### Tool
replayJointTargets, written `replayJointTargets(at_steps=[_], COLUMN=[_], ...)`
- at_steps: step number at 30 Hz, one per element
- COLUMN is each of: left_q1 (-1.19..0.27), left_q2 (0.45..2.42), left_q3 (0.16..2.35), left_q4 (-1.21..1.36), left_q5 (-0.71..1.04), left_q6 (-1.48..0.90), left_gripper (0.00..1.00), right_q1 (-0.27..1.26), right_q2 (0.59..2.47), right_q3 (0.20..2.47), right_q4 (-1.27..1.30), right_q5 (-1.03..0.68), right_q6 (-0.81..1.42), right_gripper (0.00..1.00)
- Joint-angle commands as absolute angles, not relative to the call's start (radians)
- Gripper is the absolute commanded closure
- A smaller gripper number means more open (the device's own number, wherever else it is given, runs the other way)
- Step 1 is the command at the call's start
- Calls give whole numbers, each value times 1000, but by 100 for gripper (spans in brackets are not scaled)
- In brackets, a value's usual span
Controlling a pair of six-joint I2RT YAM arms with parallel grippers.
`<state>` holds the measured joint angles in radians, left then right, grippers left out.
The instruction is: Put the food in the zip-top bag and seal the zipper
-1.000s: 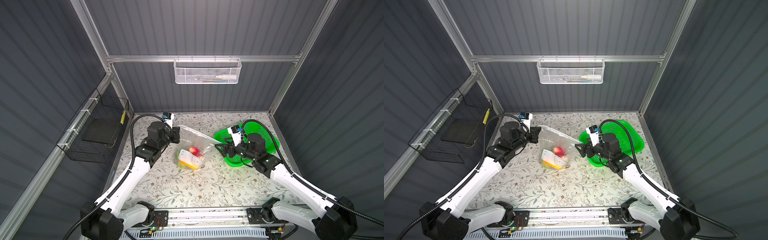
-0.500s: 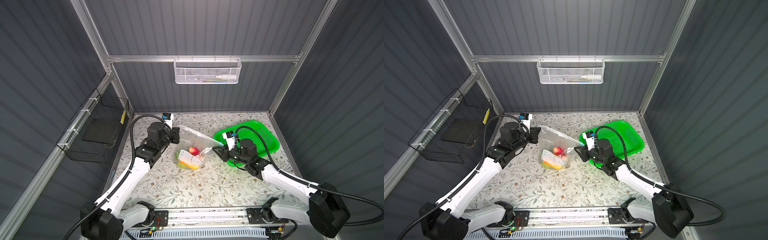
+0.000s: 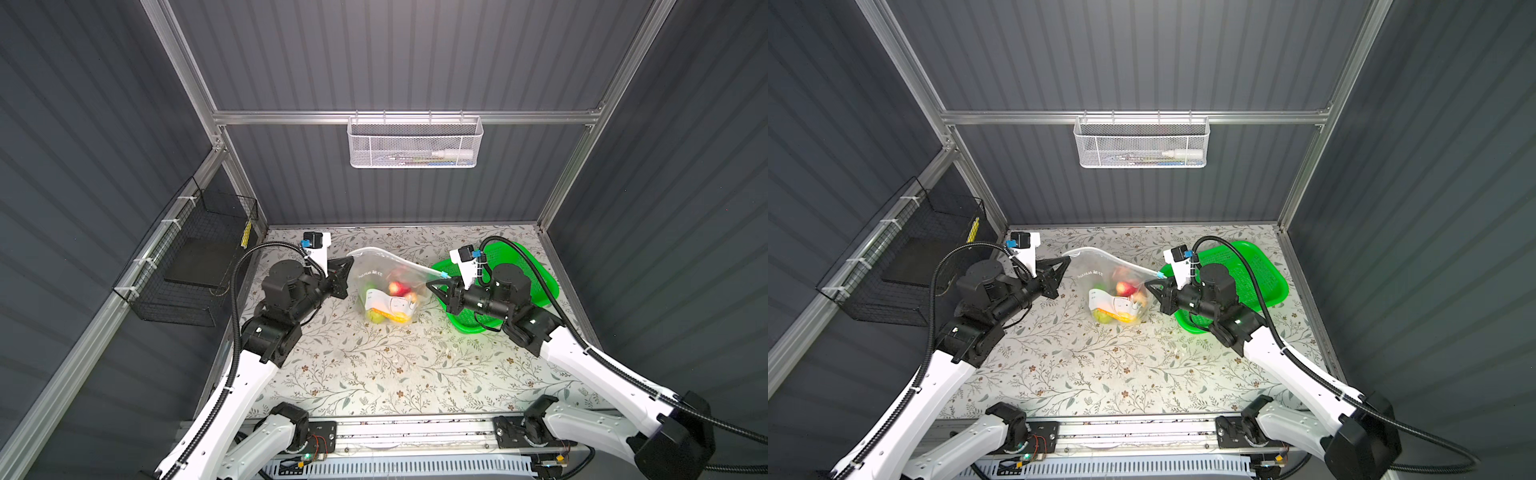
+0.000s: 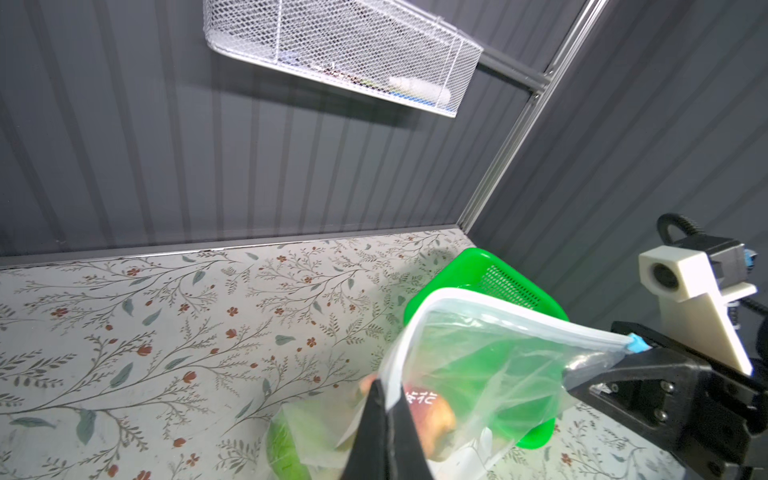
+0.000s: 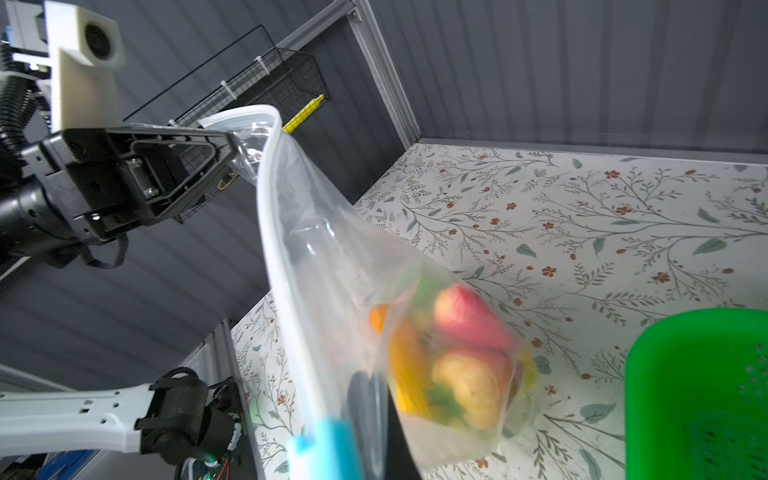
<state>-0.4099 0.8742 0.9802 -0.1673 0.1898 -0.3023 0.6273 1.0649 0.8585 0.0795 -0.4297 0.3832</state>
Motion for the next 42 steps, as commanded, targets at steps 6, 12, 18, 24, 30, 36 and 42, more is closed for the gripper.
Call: replayJointTargets(at_steps=[6,12,18,24,30,36,42], left_q1=[-410,-410,-410,-408,-408,-407,-407], left_q2=[736,680,729,835,883,872,854], left_q3=[945,867,735,708,803,832,815], left_q4=[-206,-208,-176,-143,-218,-276,-291], left_q5=[293,272,145,56,-58,-171,-194], left_q6=[-445,-519,-604,-599,-538,-514,-517], left_gripper=[100,100,100,62,0,0,0], right_q1=[763,780,748,662,564,541,538], right_q2=[980,938,1038,1209,1472,1786,2045], right_q3=[891,813,785,801,979,1296,1580], right_q4=[-104,-73,-19,133,135,-16,-174], right_q5=[-386,-295,-211,-203,-176,-123,-77], right_q6=[377,418,443,505,460,322,226], right_gripper=[100,100,100,100,100,100,100])
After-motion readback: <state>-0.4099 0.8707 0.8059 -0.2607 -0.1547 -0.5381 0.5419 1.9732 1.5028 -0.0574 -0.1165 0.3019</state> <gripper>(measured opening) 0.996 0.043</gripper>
